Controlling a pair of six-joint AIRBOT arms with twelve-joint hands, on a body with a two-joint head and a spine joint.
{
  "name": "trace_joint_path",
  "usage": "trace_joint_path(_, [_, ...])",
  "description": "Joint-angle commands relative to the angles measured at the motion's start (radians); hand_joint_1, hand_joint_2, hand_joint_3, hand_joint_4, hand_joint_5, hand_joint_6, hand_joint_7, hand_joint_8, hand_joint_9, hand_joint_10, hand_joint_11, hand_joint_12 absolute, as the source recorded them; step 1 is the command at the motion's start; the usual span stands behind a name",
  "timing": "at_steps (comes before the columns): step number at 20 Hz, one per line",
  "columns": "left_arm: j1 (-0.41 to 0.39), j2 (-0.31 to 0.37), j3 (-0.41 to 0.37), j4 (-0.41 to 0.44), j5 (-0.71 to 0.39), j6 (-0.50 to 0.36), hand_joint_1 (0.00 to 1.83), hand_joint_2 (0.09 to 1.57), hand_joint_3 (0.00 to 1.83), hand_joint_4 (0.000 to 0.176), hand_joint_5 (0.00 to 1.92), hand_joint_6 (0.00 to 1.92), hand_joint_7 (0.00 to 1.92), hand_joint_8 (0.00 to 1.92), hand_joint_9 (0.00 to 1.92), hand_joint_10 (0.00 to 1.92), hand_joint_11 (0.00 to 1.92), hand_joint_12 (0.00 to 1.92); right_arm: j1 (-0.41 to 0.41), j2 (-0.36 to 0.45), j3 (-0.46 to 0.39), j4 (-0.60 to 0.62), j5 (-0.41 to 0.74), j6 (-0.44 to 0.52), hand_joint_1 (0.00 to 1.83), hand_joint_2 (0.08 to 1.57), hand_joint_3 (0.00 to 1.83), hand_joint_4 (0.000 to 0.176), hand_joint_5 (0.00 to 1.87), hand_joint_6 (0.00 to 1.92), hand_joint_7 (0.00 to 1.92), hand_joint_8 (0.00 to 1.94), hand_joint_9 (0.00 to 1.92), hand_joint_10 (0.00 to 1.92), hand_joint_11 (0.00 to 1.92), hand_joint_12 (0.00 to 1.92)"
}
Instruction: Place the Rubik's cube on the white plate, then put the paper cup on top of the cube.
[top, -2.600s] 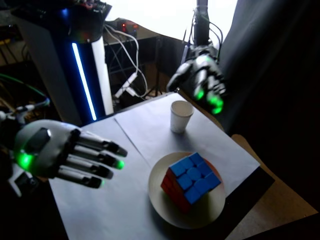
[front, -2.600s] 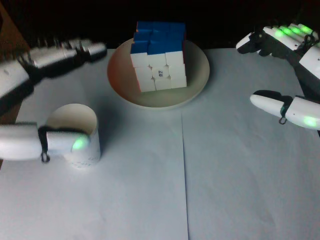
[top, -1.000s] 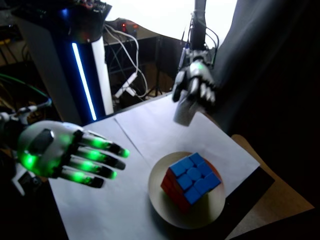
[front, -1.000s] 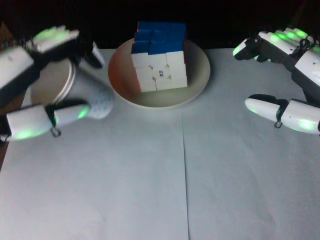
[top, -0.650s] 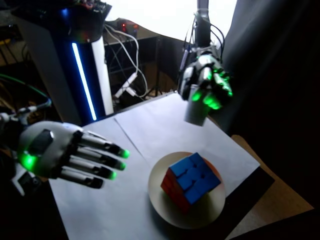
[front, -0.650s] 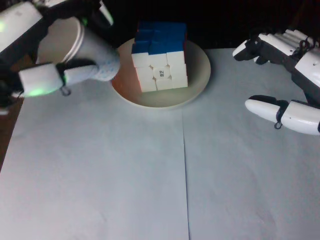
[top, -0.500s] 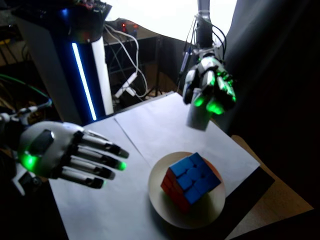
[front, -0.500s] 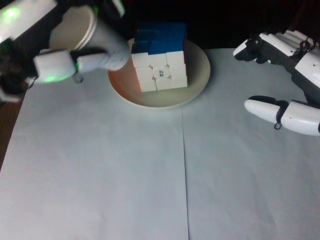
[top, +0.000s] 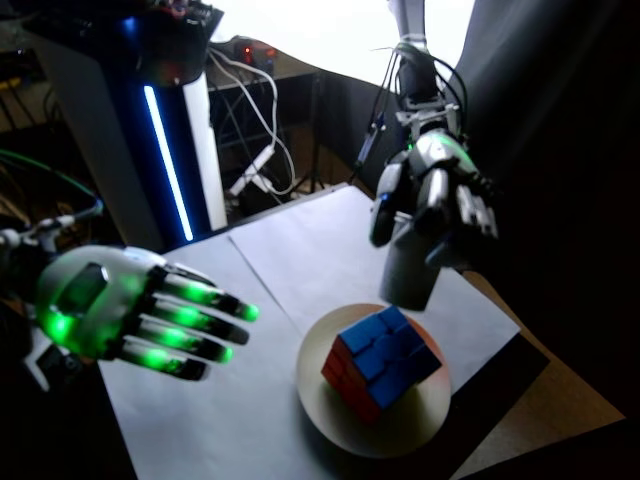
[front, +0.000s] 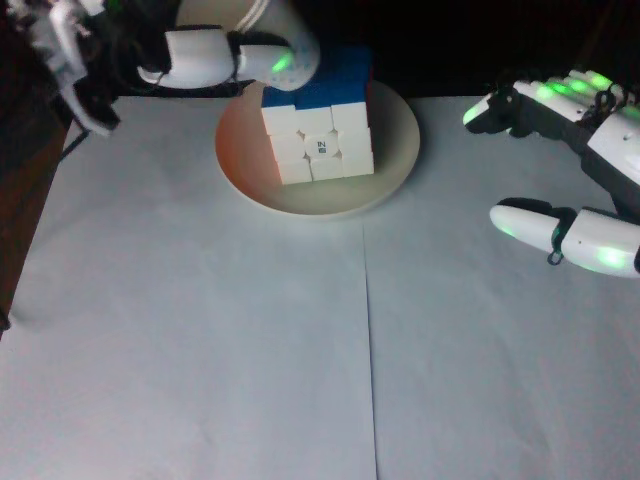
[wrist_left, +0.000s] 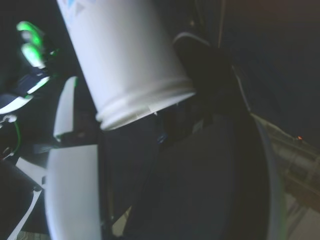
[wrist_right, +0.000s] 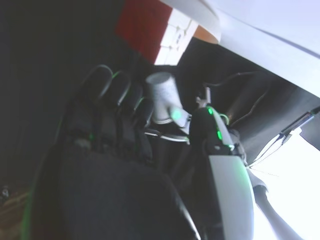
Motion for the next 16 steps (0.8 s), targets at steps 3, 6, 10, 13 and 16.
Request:
trace_joint_path(3, [-0.048, -0.039, 0.042, -0.008, -0.046, -0.016, 1.07, 1.33, 0.01, 0.0, 0.59, 1.57, 0.47, 1.66, 0.27, 1.8, 0.29, 1.92, 0.003, -0.005, 0.002, 0.001, 0.127, 0.002, 0.75, 1.25, 0.0, 0.0, 0.05, 0.97, 0.14, 0.98, 0.12, 1.29, 0.0, 1.7])
trace_joint_path(6, [-0.068, -0.079, 0.082, -0.003, 0.003, -0.025, 1.3, 1.26, 0.0, 0.0, 0.4, 1.26, 0.69, 1.5, 0.46, 1.86, 0.54, 1.92, 0.001, -0.008, 0.003, 0.001, 0.127, 0.002, 0.76, 1.25, 0.0, 0.0, 0.09, 0.94, 0.18, 0.96, 0.15, 1.22, 0.0, 1.68])
trace_joint_path(10, [-0.072, -0.103, 0.102, -0.001, 0.021, -0.031, 1.29, 1.27, 0.0, 0.0, 0.33, 1.28, 0.65, 1.55, 0.43, 1.89, 0.56, 1.92, 0.001, -0.01, 0.003, 0.001, 0.127, 0.002, 0.74, 1.24, 0.0, 0.0, 0.06, 0.97, 0.17, 0.9, 0.14, 1.25, 0.0, 1.68])
trace_joint_path(13, [-0.072, -0.107, 0.105, -0.001, 0.022, -0.034, 1.3, 1.25, 0.0, 0.0, 0.37, 1.16, 0.69, 1.5, 0.57, 1.91, 0.72, 1.92, 0.001, -0.01, 0.003, 0.001, 0.127, 0.002, 0.74, 1.27, 0.0, 0.0, 0.04, 0.96, 0.12, 0.95, 0.1, 1.26, 0.0, 1.71])
trace_joint_path(16, [-0.073, -0.115, 0.113, 0.002, 0.024, -0.045, 1.02, 1.19, 0.0, 0.049, 0.24, 1.0, 0.32, 0.69, 0.25, 1.09, 0.1, 1.79, 0.001, -0.01, 0.004, 0.001, 0.127, 0.002, 0.75, 1.25, 0.0, 0.0, 0.04, 1.01, 0.08, 1.03, 0.06, 1.31, 0.0, 1.72])
